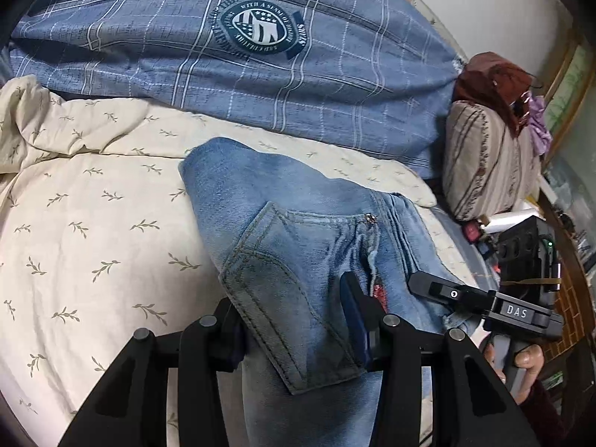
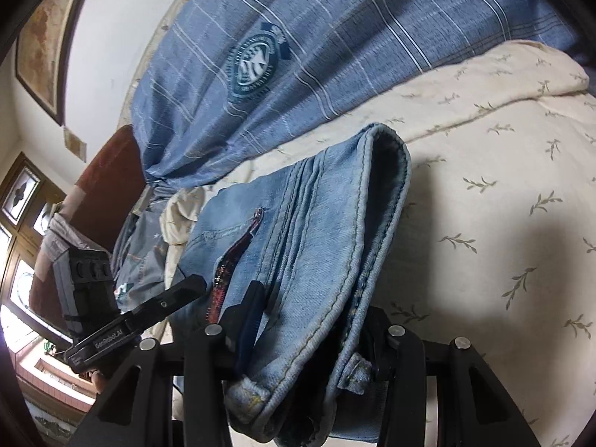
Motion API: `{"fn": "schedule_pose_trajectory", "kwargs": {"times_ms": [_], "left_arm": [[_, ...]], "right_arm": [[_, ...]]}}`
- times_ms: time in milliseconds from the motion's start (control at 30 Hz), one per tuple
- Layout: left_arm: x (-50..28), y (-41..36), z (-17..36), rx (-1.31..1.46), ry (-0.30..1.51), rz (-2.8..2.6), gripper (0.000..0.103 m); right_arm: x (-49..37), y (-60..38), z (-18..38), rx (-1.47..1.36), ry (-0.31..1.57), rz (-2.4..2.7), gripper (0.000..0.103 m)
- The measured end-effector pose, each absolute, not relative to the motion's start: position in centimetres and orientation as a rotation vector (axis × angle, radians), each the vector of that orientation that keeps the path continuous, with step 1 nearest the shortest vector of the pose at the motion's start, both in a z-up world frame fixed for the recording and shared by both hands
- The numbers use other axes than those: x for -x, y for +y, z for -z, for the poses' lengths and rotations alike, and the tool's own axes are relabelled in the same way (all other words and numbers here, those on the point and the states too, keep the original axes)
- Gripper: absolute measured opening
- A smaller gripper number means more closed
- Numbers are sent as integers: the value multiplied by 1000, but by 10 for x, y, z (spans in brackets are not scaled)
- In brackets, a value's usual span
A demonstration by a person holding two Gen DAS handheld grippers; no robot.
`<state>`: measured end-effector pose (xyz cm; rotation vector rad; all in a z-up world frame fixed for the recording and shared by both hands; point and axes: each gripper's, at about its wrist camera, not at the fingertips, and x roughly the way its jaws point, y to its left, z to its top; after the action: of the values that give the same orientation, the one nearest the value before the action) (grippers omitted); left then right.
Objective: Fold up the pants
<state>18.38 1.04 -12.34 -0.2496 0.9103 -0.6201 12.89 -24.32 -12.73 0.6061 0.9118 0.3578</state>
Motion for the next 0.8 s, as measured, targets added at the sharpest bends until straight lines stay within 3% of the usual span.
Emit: {"fn": "schedule_pose_trajectory", "kwargs": {"times_ms": [167,233,400,633,800], "left_arm": [[-183,9,129,217,925,590,48],[-183,10,132,213,938,565,54],[-174,12,129,162,931,490,65],[-121,7,96,-31,727,326,88],[-86,-1,82,-132,671,213,88]], "right_arm": [[-129,-245,134,-593,951,-321,50],[-129,-247,137,-599,966,-308,56],[-119,-253,128,-565,945,-278,59],[-76,-261,94,-457,810,-211,62],[-42,-249,64,-369,653,-165,62]]}}
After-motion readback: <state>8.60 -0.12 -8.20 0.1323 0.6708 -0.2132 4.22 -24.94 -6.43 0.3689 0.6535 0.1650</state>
